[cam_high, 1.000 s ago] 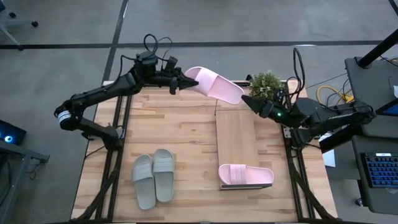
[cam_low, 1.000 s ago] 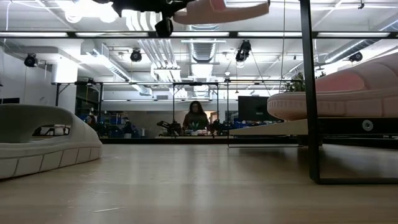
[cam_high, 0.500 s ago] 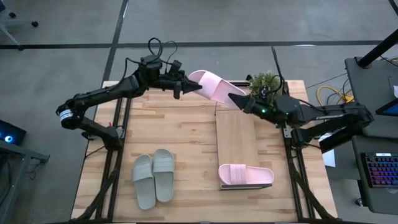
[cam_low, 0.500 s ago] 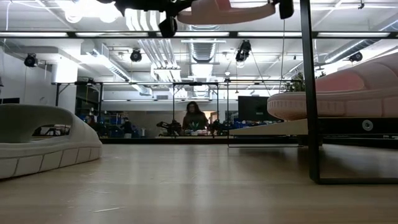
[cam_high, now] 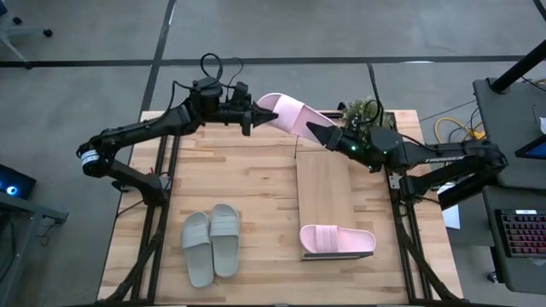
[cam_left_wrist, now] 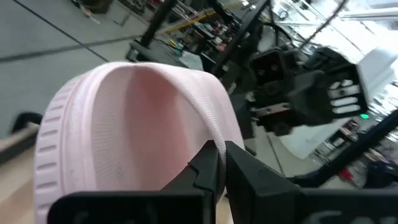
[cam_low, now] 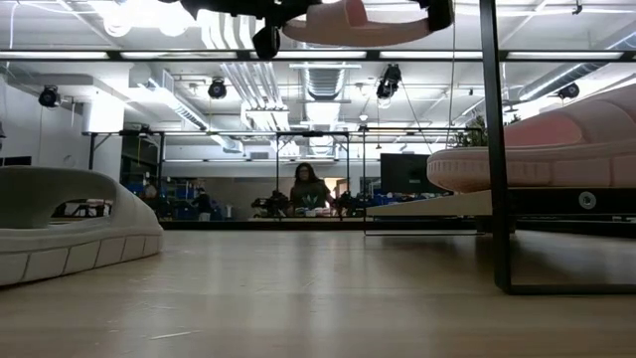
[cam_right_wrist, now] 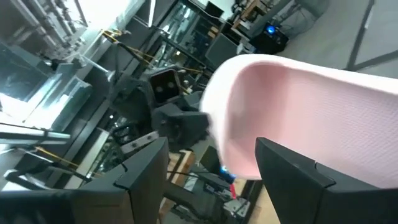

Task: Pick and place slides into the shelf
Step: Put the pink slide on the shelf

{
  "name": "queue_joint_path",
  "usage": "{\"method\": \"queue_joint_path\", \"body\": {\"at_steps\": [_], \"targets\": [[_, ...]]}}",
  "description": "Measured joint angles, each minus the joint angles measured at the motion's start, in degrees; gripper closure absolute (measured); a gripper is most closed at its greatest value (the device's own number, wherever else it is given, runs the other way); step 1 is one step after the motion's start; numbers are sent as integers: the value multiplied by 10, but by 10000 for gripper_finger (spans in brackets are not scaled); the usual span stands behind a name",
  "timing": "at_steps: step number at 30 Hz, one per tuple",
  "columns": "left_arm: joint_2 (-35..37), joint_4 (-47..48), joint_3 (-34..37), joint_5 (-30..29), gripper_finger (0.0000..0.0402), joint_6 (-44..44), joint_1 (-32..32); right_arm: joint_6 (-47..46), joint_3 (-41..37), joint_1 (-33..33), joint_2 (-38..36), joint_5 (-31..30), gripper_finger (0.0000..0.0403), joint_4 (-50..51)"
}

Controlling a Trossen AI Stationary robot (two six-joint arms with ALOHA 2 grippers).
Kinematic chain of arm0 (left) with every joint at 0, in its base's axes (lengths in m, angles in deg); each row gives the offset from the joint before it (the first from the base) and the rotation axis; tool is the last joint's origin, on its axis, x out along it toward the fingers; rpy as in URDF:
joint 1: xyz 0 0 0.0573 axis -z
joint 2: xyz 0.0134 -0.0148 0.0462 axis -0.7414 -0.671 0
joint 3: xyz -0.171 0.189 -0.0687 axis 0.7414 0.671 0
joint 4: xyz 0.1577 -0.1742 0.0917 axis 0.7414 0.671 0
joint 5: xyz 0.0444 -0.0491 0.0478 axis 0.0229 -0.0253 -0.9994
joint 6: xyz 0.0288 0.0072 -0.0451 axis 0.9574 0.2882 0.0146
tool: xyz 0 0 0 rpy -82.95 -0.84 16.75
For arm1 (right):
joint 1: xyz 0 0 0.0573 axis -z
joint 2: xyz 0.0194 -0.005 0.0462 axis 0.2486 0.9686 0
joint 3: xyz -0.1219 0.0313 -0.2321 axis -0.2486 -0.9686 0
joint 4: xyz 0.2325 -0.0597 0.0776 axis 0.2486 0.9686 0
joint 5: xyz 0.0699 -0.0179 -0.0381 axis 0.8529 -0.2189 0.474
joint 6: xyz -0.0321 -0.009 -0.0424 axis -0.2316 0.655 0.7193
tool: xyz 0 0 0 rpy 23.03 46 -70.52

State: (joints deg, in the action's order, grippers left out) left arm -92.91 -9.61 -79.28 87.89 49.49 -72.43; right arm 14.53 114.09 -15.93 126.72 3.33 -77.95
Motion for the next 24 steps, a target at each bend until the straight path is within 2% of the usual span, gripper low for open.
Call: {"method": "queue_joint_path", "body": {"at_steps": [6, 15, 24], "targets": [[0, 0, 0, -10, 401, 10, -2, 17, 18, 0, -2, 4, 170, 1], [-1, 6, 10, -39, 401, 34, -1, -19, 88, -1, -2, 13, 170, 171], [-2, 3, 12, -41, 401, 36, -1, -2, 144, -3, 1, 12, 172, 256]]}}
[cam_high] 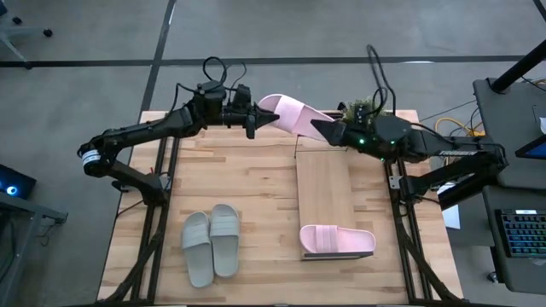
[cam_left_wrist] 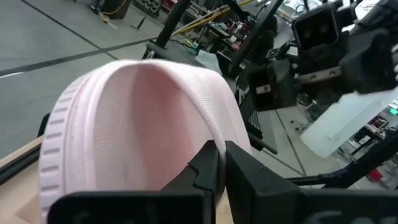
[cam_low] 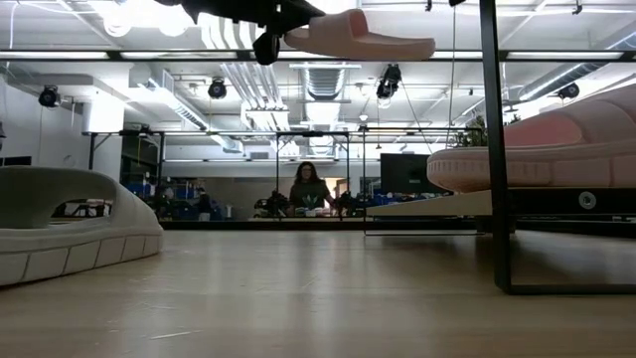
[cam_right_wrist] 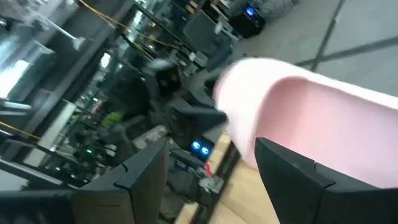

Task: Pick and place slides into the shelf
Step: Put the pink slide on the shelf

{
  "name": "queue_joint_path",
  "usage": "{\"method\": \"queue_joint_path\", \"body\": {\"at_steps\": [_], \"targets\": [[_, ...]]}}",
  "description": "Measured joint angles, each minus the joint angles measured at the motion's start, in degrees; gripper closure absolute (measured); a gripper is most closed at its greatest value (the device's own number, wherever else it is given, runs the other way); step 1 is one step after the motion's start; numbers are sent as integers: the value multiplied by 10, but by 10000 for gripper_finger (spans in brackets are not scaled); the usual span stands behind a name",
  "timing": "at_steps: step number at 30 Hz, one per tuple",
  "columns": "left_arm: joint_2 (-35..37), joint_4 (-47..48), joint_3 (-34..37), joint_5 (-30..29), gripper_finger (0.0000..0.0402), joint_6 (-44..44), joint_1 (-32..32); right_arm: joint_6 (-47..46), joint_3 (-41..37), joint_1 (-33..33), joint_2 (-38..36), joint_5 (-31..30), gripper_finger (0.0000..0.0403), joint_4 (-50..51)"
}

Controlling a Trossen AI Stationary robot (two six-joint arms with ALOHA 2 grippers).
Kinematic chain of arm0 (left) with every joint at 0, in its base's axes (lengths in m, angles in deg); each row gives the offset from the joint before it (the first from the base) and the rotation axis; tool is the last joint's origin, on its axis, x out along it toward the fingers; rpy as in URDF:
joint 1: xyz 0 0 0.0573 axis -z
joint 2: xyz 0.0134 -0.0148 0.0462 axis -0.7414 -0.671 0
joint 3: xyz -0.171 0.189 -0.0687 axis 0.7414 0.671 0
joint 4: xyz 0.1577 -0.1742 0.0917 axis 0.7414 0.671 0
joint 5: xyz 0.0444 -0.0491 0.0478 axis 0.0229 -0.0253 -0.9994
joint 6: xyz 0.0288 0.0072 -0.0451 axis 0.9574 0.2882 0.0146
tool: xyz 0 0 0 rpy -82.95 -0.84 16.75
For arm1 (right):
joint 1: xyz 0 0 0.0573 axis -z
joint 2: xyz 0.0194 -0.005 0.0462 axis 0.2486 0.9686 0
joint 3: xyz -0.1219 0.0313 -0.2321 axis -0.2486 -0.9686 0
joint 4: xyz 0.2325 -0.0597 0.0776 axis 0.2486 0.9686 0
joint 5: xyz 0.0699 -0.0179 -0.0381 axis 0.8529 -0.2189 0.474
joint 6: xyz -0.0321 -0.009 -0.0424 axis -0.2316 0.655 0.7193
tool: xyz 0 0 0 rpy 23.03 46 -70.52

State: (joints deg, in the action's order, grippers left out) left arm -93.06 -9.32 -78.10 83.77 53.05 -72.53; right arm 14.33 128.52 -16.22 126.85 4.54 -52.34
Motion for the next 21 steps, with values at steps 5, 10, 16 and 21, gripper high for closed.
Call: {"method": "queue_joint_path", "body": {"at_steps": [5, 10, 16, 21], "targets": [[0, -4, 0, -9, 401, 0, 5, -32, -5, 3, 18, -1, 172, 11], [0, -3, 0, -19, 401, 0, 17, -37, 7, 8, 49, -6, 172, 10], [0, -3, 0, -21, 401, 0, 29, -24, 29, 18, 81, -8, 172, 11], [0, -4, 0, -21, 401, 0, 41, -18, 36, 28, 87, -9, 172, 11]]}}
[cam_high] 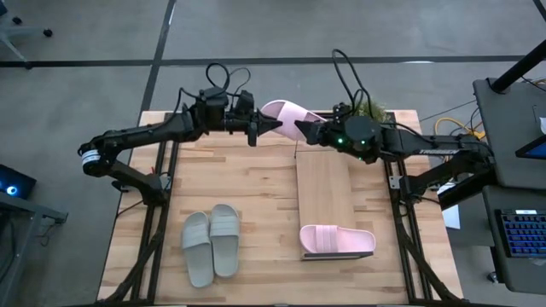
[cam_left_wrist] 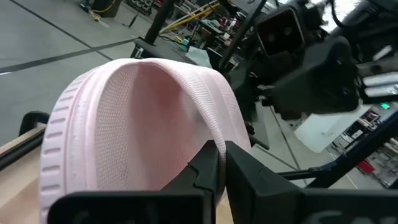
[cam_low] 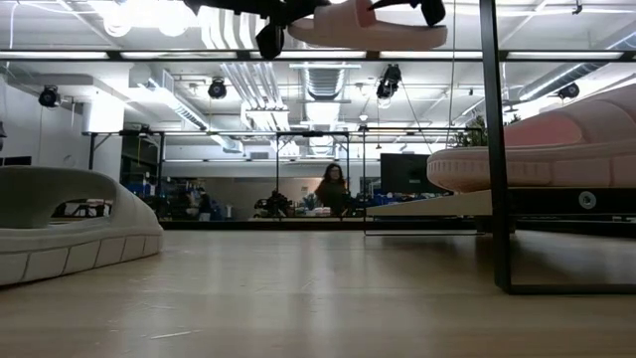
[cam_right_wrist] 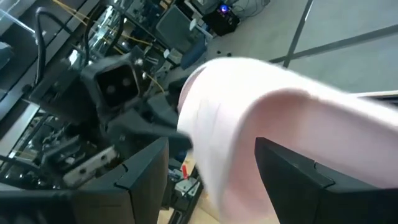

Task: Pick and place slides into the shelf
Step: Put the pink slide on the shelf

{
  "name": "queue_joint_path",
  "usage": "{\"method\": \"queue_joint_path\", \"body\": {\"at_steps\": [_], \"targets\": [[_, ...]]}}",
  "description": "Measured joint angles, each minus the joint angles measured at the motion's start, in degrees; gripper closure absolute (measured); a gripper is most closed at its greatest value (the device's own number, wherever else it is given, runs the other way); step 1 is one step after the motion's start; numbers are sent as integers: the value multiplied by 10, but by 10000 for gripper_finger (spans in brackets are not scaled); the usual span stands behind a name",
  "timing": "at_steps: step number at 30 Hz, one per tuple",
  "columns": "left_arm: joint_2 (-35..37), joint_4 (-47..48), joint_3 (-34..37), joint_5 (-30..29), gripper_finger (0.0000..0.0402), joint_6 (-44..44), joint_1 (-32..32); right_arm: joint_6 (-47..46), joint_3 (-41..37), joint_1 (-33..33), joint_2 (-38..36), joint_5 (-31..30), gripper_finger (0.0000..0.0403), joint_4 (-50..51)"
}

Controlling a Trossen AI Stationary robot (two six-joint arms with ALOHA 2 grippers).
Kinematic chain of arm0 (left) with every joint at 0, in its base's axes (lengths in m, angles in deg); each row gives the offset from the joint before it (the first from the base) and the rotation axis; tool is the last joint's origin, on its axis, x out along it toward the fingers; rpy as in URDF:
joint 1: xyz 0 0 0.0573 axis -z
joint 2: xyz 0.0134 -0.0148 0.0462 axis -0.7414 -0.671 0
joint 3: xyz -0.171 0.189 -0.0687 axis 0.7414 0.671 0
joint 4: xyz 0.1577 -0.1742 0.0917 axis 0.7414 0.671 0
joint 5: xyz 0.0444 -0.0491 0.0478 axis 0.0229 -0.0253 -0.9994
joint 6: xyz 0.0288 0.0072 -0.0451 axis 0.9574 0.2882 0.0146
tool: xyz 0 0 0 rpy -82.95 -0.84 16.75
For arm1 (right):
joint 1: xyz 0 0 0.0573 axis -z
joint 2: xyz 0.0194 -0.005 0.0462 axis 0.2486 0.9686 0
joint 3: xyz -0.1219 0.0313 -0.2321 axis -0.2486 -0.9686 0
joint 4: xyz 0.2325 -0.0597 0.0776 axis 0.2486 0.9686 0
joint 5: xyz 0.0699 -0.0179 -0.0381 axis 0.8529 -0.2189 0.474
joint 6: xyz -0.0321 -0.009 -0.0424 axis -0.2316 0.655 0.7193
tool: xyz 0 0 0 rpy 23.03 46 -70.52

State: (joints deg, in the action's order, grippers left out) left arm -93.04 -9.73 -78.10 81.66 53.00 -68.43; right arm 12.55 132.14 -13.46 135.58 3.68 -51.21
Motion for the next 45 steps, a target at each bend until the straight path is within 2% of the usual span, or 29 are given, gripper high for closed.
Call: {"method": "queue_joint_path", "body": {"at_steps": [12, 15, 19, 26, 27, 37, 40, 45], "targets": [[0, -12, 0, -5, 401, -1, 27, -24, 0, 6, 14, 0, 173, -7], [0, -12, 0, -4, 401, -1, 28, -26, 0, 6, 21, 1, 183, -16], [1, -12, 0, -2, 401, 0, 28, -26, 0, 6, 26, 5, 229, -16], [0, -12, 0, 0, 401, 1, 28, 6, 0, 6, 23, 21, 373, -19], [0, -12, 0, 1, 401, 1, 28, 15, 0, 6, 22, 24, 382, -19], [0, -15, 0, 6, 400, 1, 25, 22, 0, 6, 6, 50, 393, -2], [0, -17, 0, 16, 380, 1, 25, 24, 0, 6, -3, 45, 393, 25], [3, -21, -1, 16, 324, 2, 22, 23, 0, 6, -15, 41, 393, 60]]}}
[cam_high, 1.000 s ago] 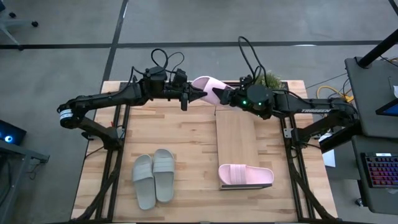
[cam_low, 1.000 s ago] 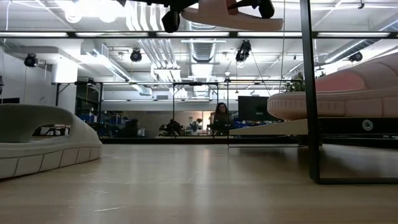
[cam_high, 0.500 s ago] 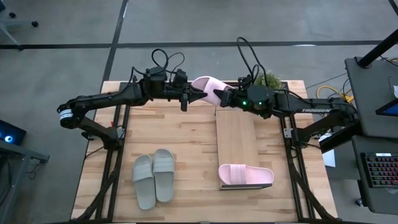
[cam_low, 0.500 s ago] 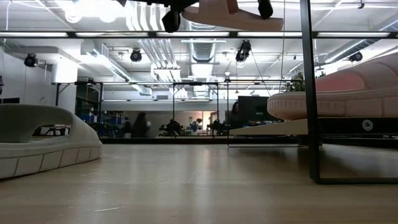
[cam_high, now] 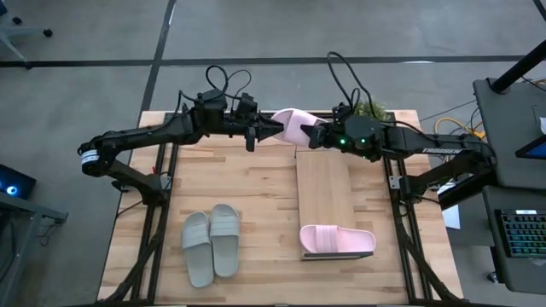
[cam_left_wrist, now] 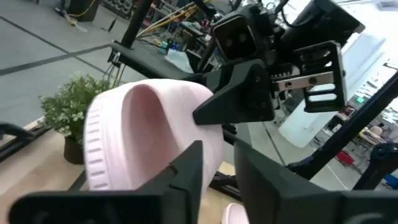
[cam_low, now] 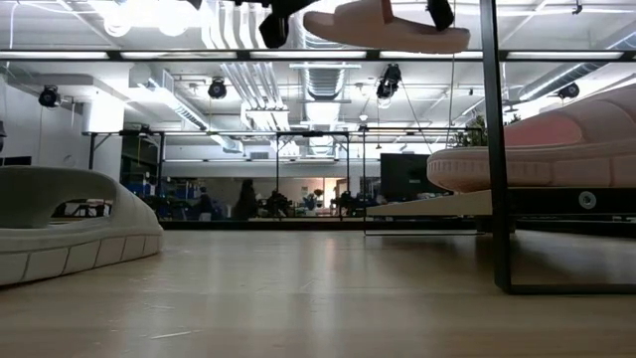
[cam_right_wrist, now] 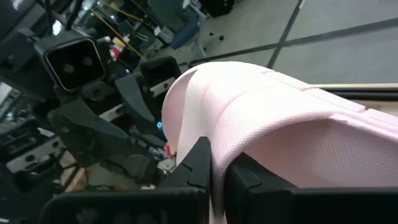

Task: Pick and place slides into the shelf
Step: Put the pink slide on the shelf

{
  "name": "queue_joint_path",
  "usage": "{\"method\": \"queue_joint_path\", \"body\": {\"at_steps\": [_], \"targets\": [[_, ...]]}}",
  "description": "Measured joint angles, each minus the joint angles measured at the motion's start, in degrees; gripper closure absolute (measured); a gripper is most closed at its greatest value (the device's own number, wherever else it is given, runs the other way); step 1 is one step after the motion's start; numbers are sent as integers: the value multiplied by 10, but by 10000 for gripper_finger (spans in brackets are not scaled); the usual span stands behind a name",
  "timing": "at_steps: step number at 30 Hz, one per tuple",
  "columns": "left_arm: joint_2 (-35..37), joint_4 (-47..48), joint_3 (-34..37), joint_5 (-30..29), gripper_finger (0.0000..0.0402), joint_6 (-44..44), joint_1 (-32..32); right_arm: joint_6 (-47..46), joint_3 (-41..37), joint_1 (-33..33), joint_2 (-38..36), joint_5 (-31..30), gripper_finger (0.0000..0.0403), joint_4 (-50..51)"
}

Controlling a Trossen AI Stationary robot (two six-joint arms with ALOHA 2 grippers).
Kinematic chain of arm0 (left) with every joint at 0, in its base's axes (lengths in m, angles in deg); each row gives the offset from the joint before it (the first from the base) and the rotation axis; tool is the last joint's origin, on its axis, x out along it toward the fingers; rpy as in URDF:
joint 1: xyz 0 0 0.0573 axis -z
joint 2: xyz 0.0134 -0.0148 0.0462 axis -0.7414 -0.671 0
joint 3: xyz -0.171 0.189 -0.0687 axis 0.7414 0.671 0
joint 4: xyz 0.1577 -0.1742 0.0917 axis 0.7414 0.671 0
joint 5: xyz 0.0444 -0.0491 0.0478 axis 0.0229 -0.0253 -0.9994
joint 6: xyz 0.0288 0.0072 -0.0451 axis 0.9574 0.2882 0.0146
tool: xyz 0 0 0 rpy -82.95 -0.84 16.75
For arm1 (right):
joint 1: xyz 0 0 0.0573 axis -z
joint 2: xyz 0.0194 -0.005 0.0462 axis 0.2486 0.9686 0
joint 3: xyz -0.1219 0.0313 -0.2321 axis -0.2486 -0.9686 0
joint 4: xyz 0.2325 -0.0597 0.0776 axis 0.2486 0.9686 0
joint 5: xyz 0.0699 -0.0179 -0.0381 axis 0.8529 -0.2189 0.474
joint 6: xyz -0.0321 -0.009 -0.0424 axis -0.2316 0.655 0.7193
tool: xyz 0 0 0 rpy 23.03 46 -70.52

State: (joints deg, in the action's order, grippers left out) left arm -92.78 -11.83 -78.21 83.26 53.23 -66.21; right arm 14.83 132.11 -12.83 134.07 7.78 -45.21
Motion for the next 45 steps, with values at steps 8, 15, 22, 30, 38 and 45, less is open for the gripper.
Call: {"method": "queue_joint_path", "body": {"at_steps": [8, 15, 22, 30, 38, 45], "targets": [[6, 48, 0, -5, 263, 80, -15, -17, -1, 0, -35, 35, 394, 83], [23, 87, 1, -14, 260, 150, -43, -45, -1, -2, -72, 119, 394, 188], [60, 103, 1, -113, 260, 175, -70, -53, -8, -13, -96, 161, 394, 265], [109, 178, 1, -226, 260, 240, -75, -74, -92, -53, -164, 160, 394, 238], [118, 197, 1, -251, 260, 242, -75, -158, -246, -74, -248, 185, 394, 91], [105, 197, 2, -252, 260, 240, -75, -251, -342, -100, -266, 213, 394, -25]]}}
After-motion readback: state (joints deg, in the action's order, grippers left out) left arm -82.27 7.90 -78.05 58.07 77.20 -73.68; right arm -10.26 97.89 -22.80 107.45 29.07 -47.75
